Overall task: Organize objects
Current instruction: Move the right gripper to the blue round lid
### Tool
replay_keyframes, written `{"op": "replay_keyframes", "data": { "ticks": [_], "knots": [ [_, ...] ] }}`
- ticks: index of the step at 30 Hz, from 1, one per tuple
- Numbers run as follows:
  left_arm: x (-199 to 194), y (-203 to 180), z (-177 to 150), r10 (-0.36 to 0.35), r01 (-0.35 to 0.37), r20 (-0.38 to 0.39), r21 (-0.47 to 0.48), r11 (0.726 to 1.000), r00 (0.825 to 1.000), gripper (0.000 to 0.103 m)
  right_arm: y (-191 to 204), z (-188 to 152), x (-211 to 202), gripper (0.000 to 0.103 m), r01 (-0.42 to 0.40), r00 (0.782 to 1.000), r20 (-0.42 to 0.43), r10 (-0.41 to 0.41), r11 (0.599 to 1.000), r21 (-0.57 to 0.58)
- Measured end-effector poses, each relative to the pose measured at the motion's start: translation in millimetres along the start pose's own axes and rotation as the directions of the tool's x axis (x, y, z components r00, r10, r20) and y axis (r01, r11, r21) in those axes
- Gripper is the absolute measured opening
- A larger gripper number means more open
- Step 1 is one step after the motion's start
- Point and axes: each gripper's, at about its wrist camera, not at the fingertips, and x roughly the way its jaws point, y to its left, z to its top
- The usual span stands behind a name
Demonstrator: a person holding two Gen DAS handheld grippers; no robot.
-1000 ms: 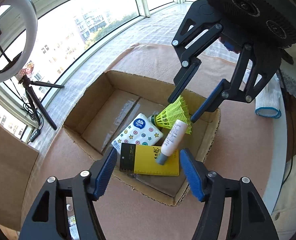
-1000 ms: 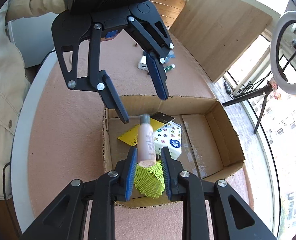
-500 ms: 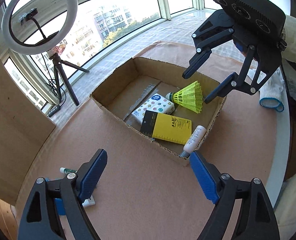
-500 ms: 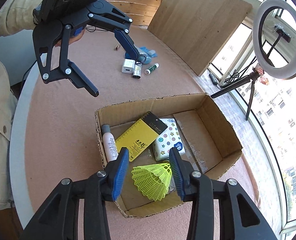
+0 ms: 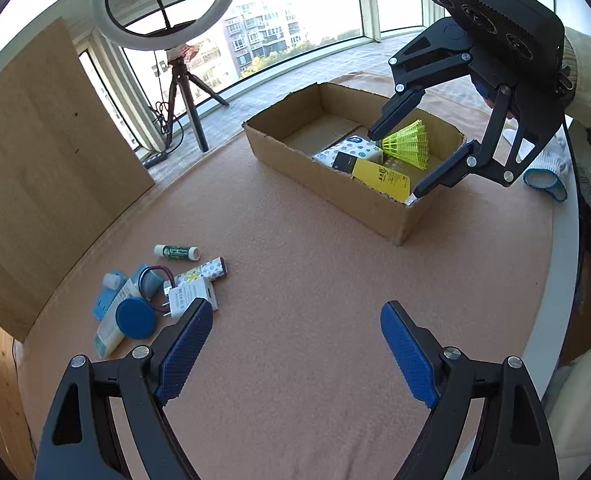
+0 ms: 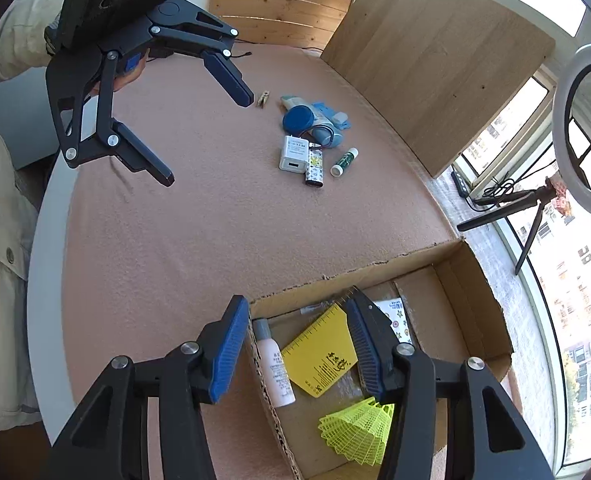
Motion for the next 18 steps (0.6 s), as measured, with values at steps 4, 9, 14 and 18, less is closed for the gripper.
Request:
{"op": "replay_keyframes", "data": {
  "ticks": [4, 9, 14, 18],
  "knots": [
    [-15.6, 25.0, -36.8, 0.037, -0.037, -0.003, -0.079, 0.996, 0.999, 0.091, 10.1, 35.6, 18.2, 0.060, 0.008, 1.000, -0.009, -0.008, 1.000, 0.010],
    [-33.1, 58.1, -92.2, 0.073, -0.073, -0.009, -0.180, 0.981, 0.997, 0.092, 28.0, 94.5, 54.0, 0.061, 0.011, 0.999, -0.046, -0.009, 0.999, 0.034],
    [-50.3, 87.7, -150.6, 0.079, -0.078, -0.008, -0.280, 0.957, 0.997, 0.093, 42.0, 148.8, 108.8, 0.061, 0.060, 0.988, -0.148, -0.046, 0.994, 0.093],
    [-59.2, 111.7, -193.3, 0.099, -0.098, -0.013, -0.354, 0.930, 0.995, 0.094, 45.6, 188.6, 141.7, 0.061, 0.063, 0.991, -0.132, -0.036, 0.977, 0.204]
  ]
}}
